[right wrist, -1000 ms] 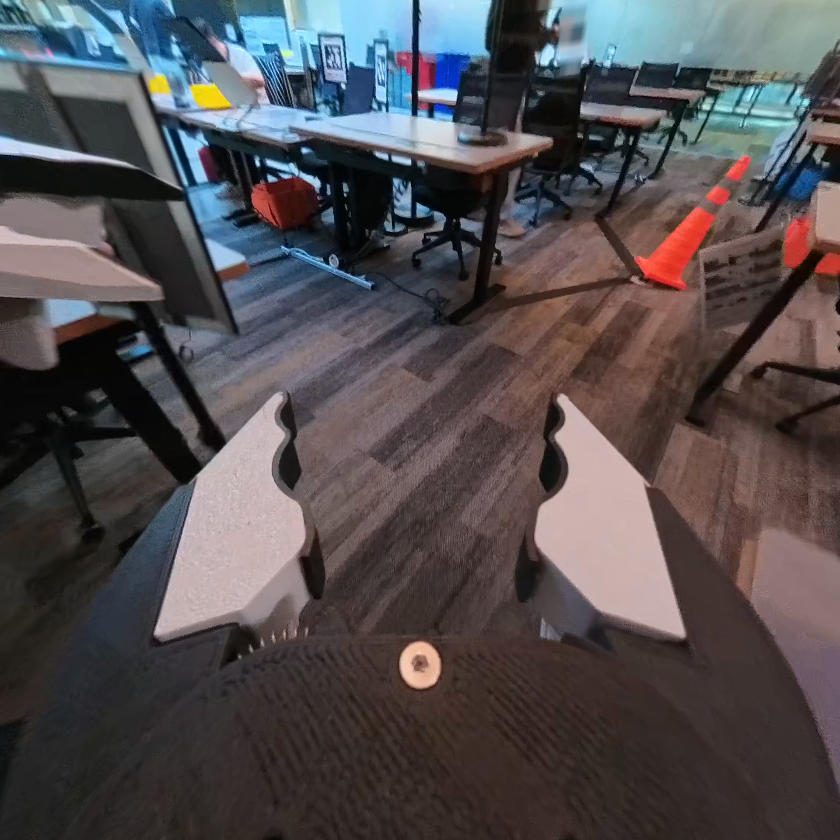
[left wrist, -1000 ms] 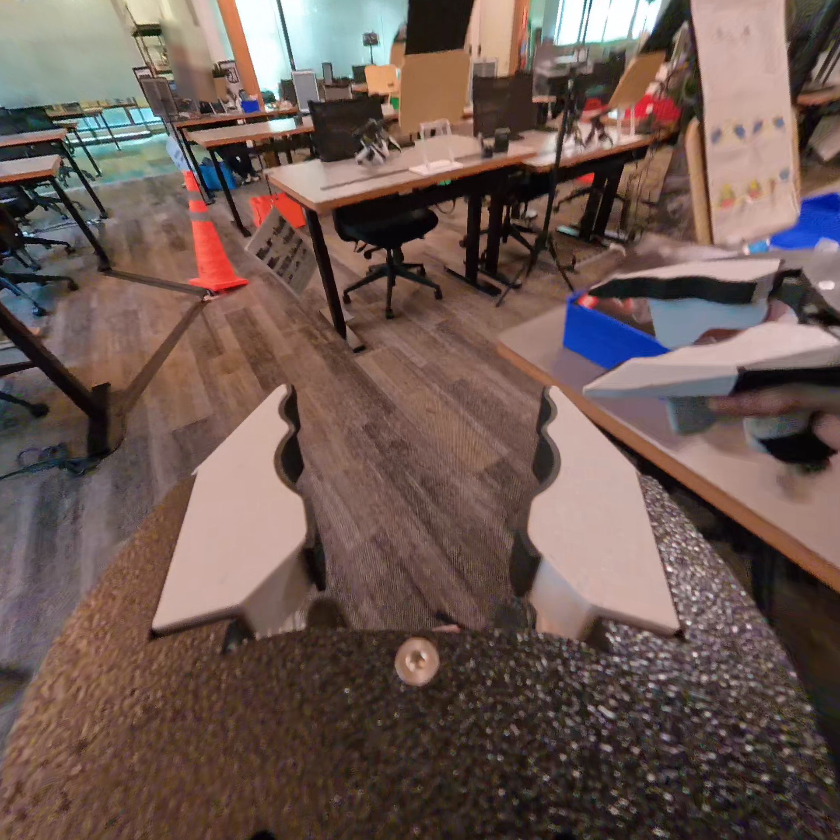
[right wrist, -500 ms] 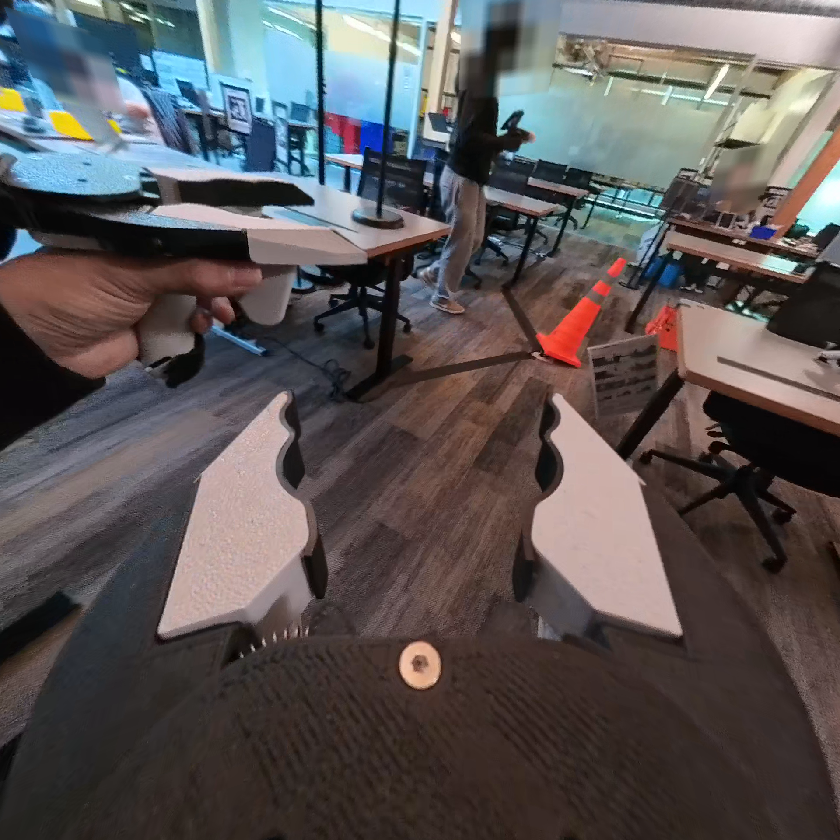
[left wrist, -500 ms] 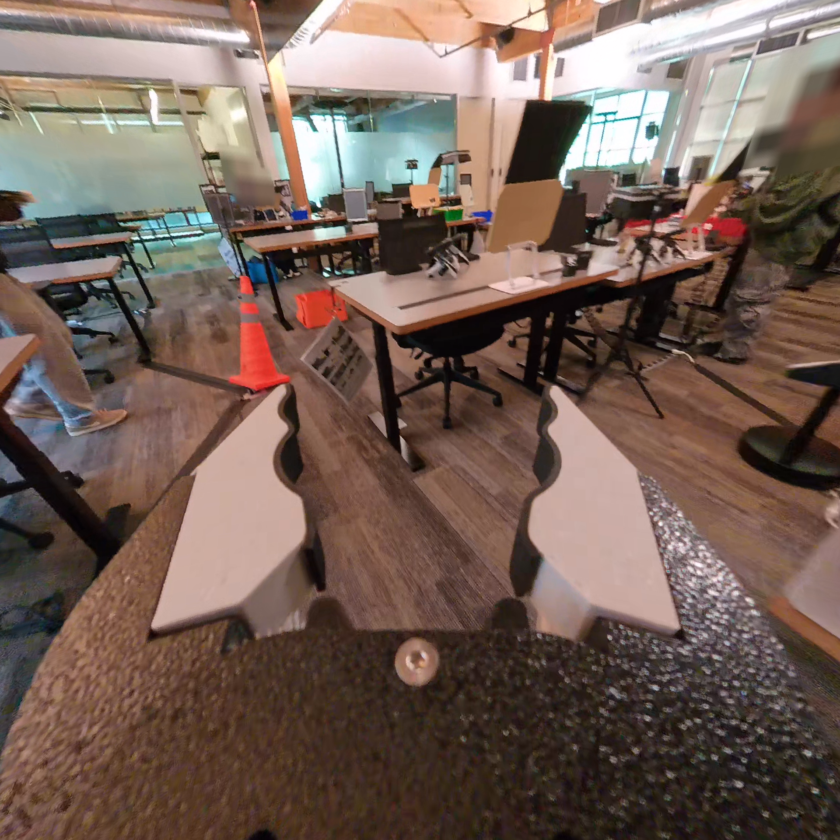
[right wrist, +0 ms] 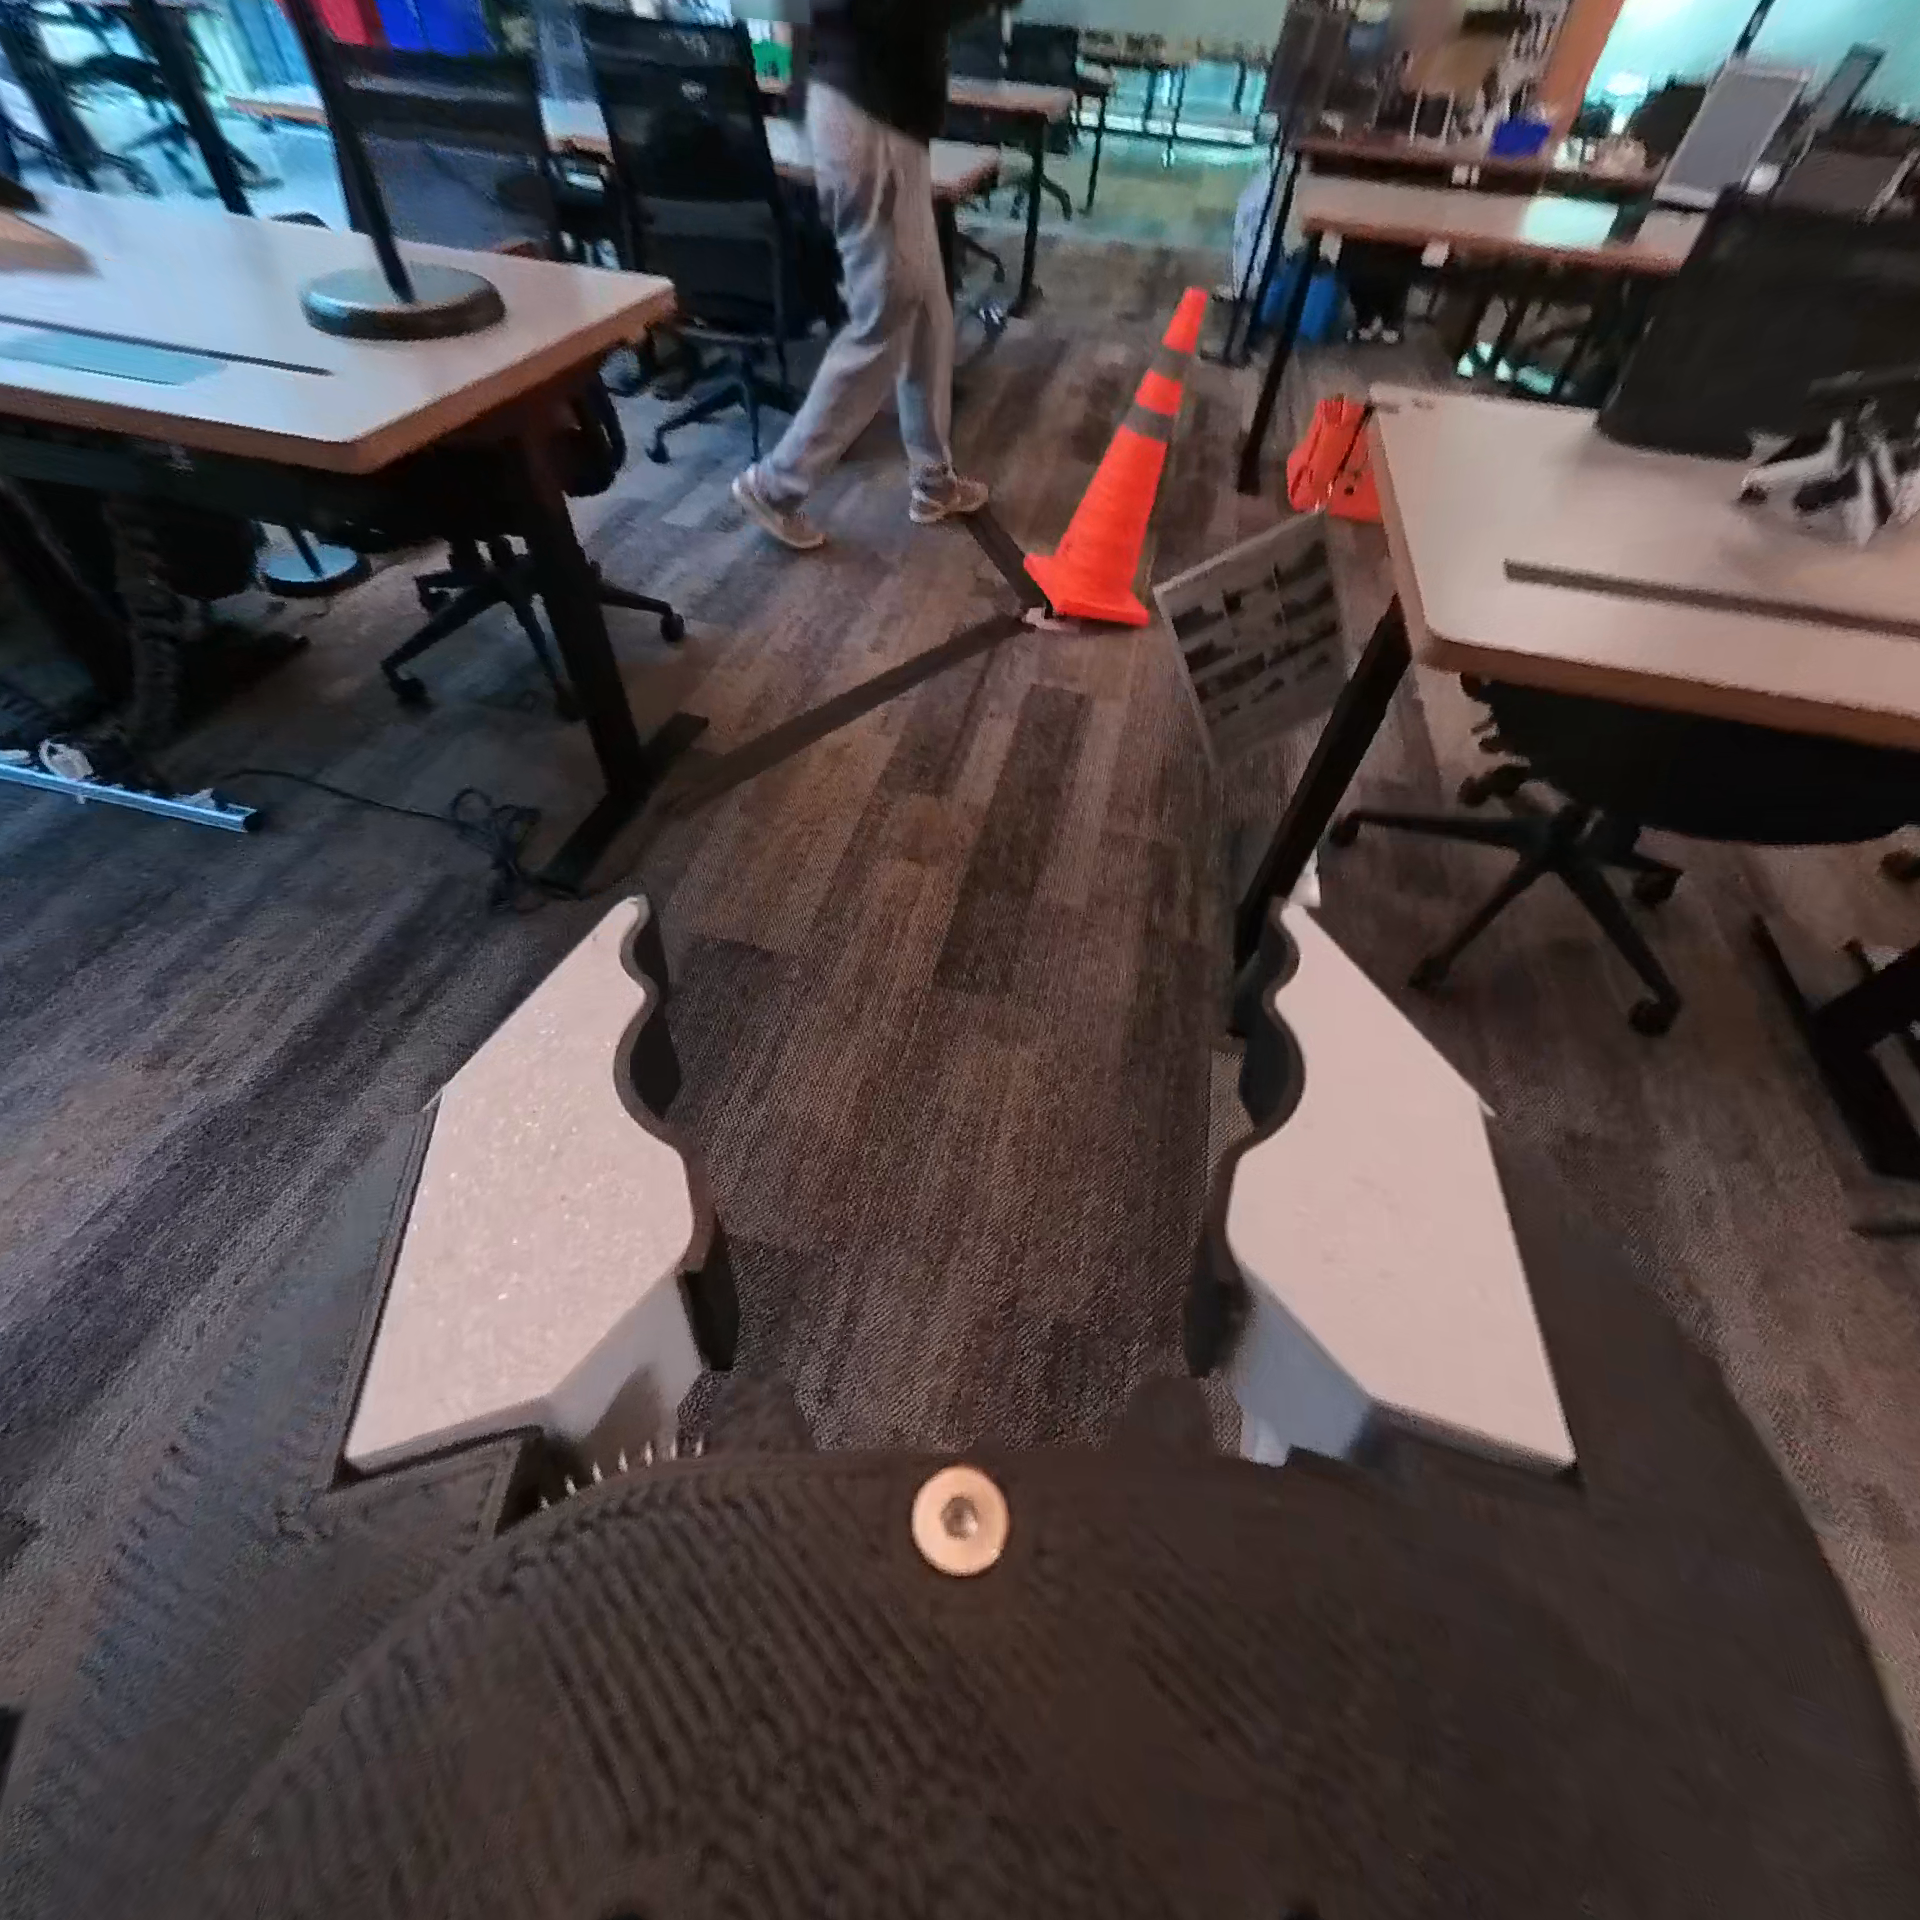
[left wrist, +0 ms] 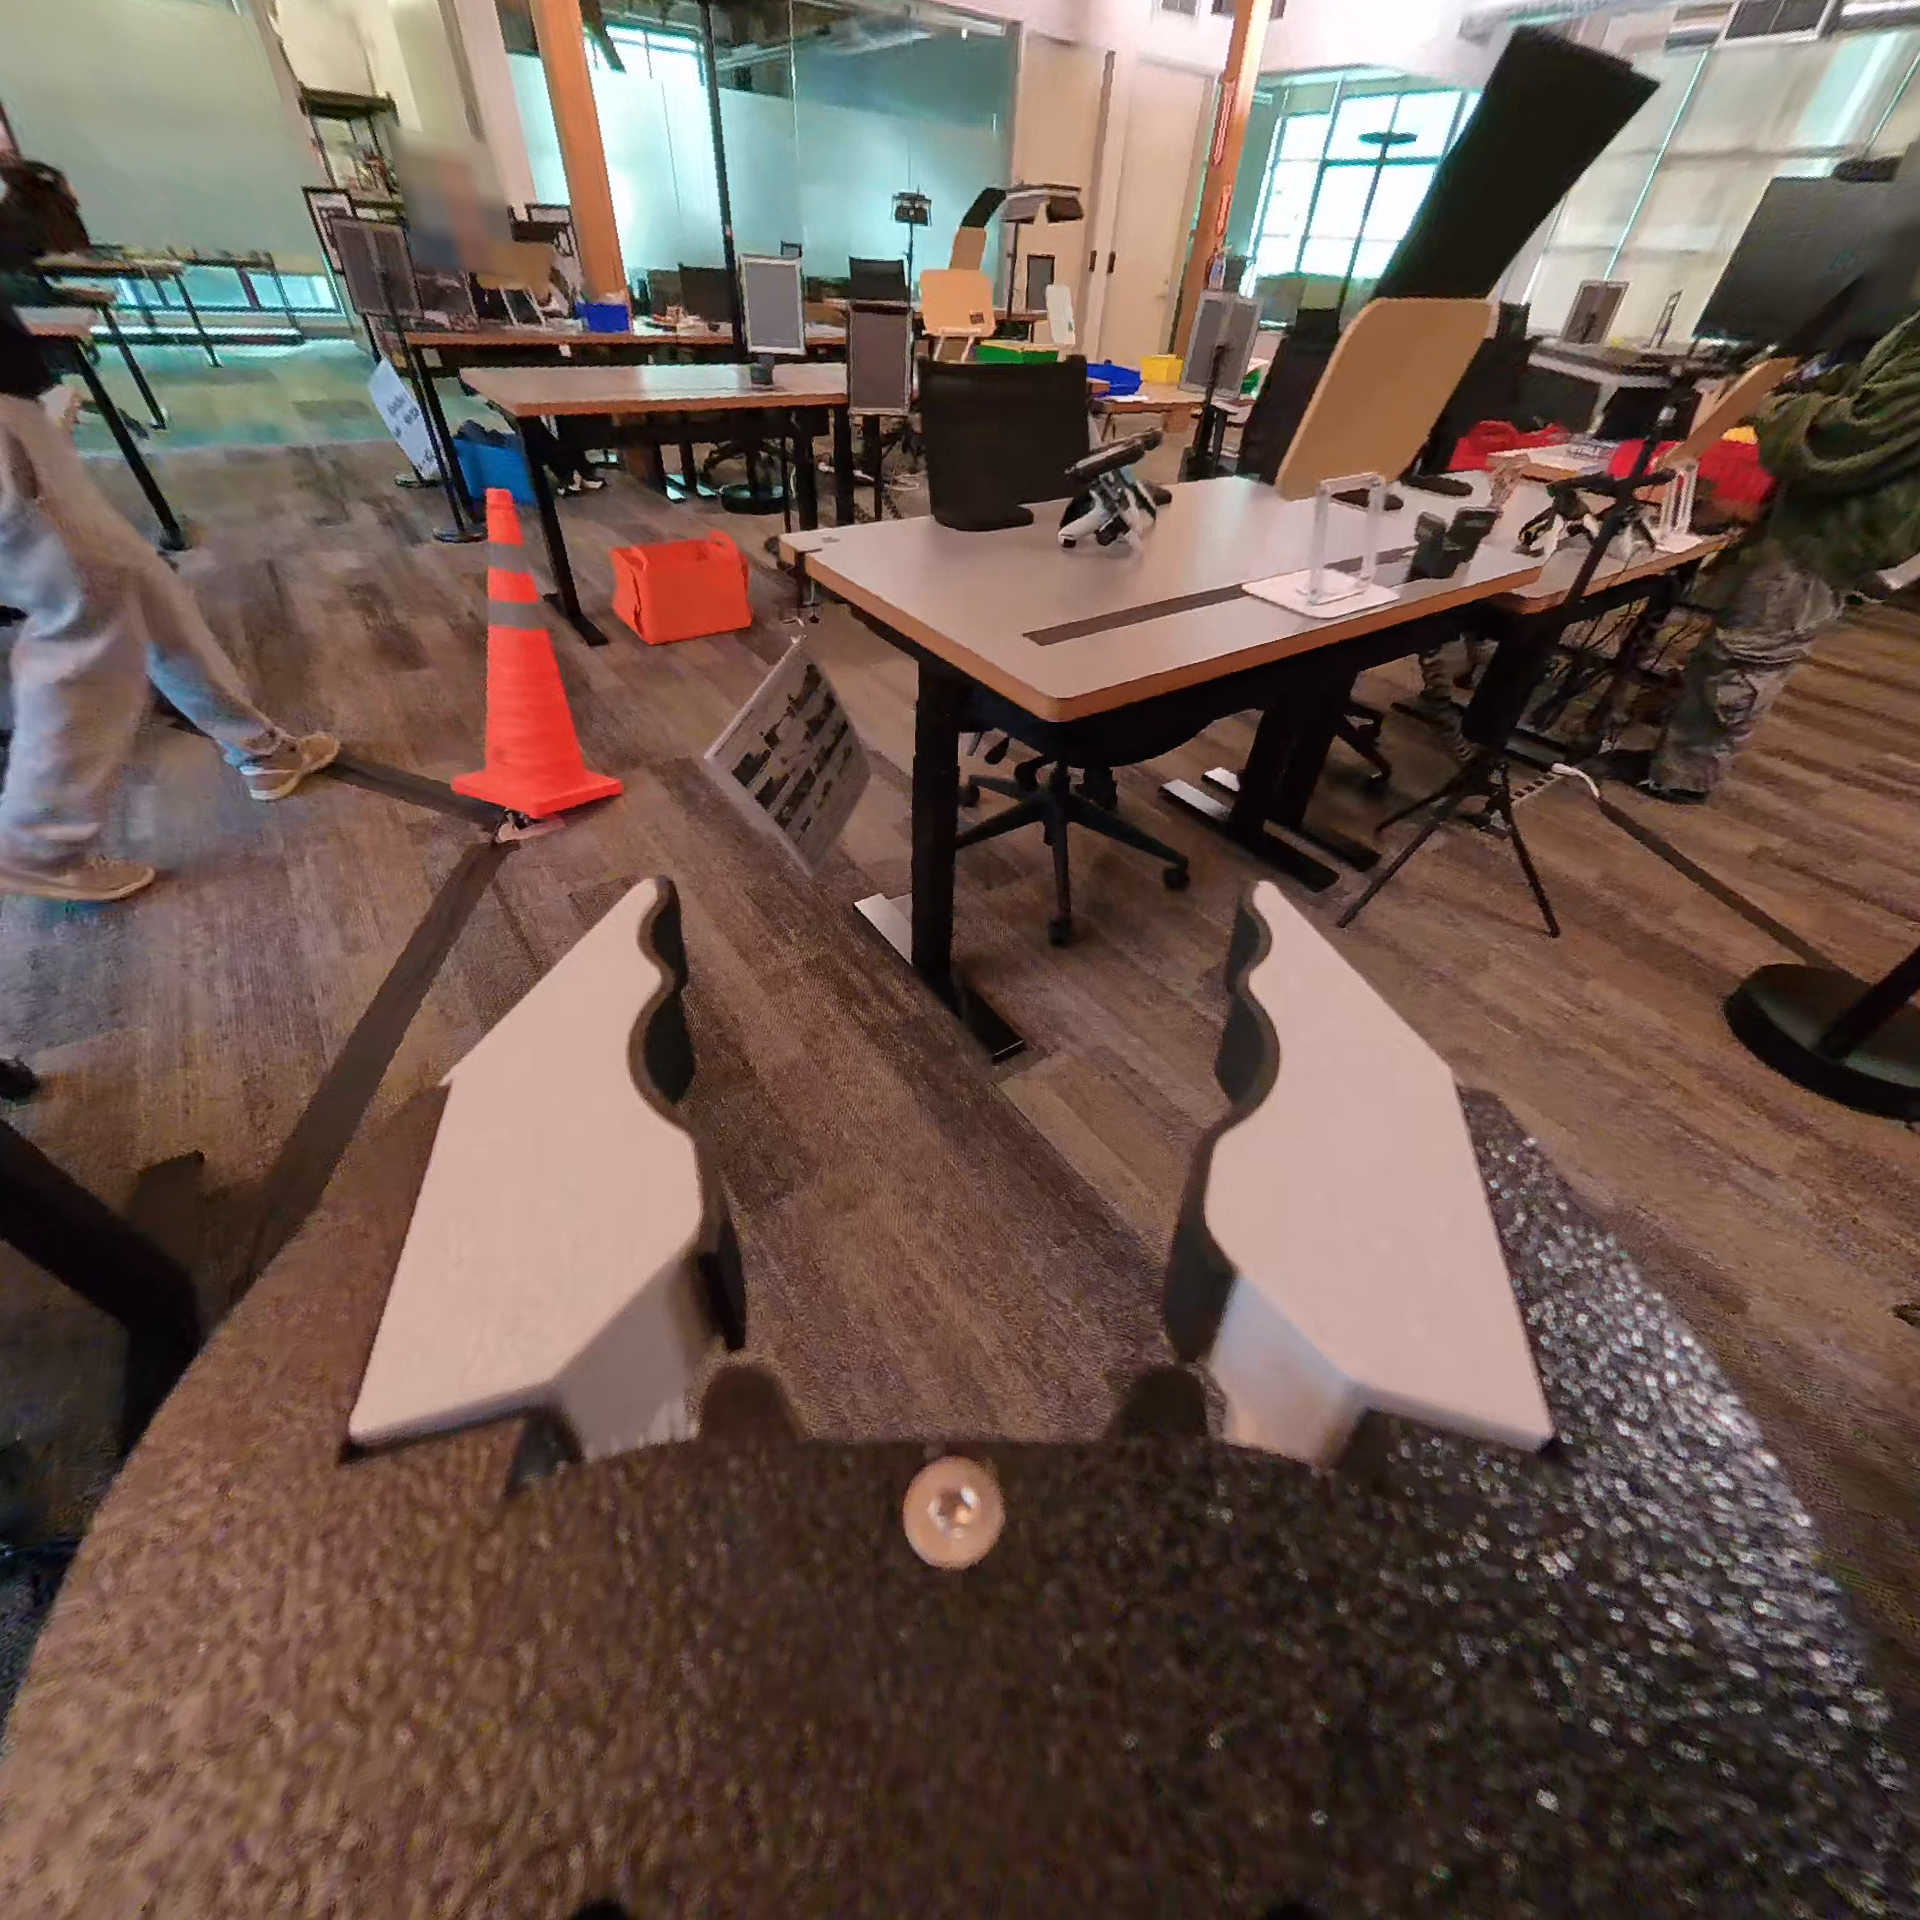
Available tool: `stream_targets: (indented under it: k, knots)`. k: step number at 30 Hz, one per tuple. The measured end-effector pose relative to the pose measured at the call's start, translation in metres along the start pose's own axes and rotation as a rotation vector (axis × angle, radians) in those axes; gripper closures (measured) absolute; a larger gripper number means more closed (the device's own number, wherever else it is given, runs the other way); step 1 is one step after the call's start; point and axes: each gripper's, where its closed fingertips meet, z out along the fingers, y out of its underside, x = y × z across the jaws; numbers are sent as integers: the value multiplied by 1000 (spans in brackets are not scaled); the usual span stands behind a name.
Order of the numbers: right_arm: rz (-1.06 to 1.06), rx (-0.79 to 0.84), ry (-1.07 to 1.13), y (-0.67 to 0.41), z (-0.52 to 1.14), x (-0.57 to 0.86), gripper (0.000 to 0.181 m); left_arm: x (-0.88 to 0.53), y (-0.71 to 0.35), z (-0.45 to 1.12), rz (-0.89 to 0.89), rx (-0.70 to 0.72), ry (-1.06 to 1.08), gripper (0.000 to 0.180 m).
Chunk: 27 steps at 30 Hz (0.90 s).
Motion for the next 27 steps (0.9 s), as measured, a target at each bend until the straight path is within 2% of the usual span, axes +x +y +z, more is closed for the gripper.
stream_targets:
  k: [6,11,15,23,27]
  knots:
    - [22,-28,-47,-21,188,15,74,-135,4,94,49,-19,-32,81]
    - [1,-9,-201,-94,396,0,77,-262,-12,188,72,-95,-110,82]
    - [41,41,-356,-181,542,-38,82,-351,-48,250,84,-92,-133,84]
    - [-63,78,-433,-292,785,-84,75,-534,-65,383,112,-91,-209,87]
    - [-121,117,-351,-343,907,-62,75,-632,-75,487,81,-62,-125,85]
